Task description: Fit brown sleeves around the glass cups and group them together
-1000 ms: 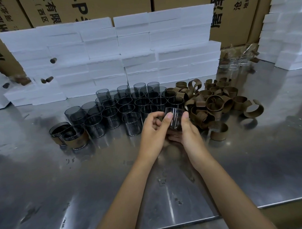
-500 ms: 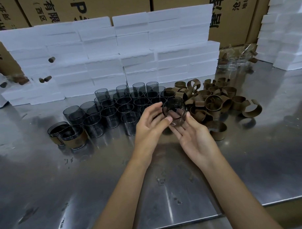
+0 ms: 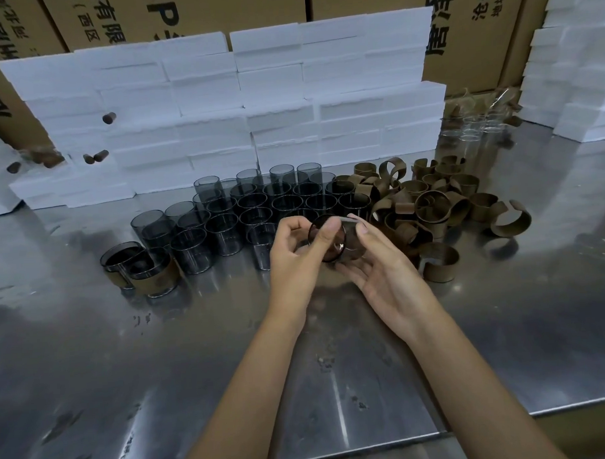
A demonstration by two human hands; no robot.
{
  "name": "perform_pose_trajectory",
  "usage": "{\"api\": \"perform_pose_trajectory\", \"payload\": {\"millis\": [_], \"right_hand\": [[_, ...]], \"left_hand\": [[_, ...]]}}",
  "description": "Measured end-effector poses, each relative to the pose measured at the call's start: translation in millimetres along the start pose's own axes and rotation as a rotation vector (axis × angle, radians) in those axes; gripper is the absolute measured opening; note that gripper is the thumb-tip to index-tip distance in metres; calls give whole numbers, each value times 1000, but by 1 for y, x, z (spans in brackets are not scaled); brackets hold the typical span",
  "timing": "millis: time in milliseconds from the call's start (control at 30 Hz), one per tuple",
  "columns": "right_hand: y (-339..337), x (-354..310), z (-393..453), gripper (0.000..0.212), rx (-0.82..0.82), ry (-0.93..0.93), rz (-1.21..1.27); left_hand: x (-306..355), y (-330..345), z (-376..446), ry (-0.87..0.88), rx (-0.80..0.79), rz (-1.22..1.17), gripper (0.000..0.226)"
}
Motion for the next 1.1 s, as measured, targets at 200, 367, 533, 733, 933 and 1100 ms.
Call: {"api": "perform_pose_trajectory", "payload": {"millis": [200, 367, 533, 733, 933, 1100], "right_hand": [[6, 2, -3, 48, -27, 25, -66], [11, 5, -2, 64, 155, -59, -282], [5, 1, -7, 60, 279, -244, -544], [6, 2, -5, 56, 262, -249, -615], [4, 3, -6, 15, 268, -258, -704], [-5, 2, -4, 27, 437, -310, -907]], "left_hand": [[-5, -4, 3, -24, 79, 5, 14], [-10, 0, 3, -135, 39, -78, 21], [-9, 10, 1, -174, -148, -113, 47], [-12, 11, 1, -182, -128, -184, 39], [-14, 13, -1, -225, -69, -234, 39], [-18, -2, 5, -198, 141, -270, 27]]}}
Point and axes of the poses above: each hand's wrist, its own z-axis towards the middle knuckle, its own y-axis out of the palm, x = y × z, the point moved 3 cm from there along z, towards the middle knuckle, and after that the axes turned 6 degrees about -x, right-handed, at the moved point
